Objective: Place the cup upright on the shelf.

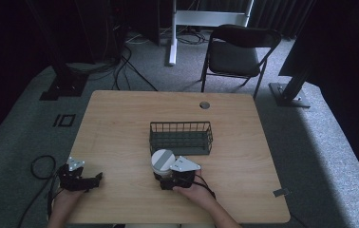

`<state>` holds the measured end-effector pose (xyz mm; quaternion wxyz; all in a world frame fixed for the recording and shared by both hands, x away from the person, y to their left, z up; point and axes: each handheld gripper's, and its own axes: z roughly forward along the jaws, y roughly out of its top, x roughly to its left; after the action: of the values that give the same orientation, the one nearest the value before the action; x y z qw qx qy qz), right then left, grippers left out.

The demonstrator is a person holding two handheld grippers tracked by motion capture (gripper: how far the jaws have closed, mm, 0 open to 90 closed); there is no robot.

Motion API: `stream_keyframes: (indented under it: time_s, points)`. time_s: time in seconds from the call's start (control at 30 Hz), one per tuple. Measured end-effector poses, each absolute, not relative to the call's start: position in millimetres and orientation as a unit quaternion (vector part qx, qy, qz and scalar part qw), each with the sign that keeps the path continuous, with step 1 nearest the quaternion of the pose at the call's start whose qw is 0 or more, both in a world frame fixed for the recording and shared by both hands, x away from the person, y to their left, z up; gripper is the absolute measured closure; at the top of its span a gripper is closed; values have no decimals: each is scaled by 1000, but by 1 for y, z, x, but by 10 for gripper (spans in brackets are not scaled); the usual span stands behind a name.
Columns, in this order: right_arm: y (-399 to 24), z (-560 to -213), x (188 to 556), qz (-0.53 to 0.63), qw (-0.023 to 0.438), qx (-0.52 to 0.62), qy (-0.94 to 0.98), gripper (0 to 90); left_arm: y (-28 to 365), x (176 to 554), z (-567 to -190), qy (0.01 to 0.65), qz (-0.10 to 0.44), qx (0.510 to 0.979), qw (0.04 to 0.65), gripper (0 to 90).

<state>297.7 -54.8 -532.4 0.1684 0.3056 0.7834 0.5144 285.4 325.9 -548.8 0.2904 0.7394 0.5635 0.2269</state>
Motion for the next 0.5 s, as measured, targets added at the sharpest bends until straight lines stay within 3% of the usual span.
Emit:
stream_keyframes:
  time_s: [0.5]
  points:
    - [-56, -521, 297, 516, 162, 303, 785, 183, 326, 285, -549, 564, 227, 739, 290, 1]
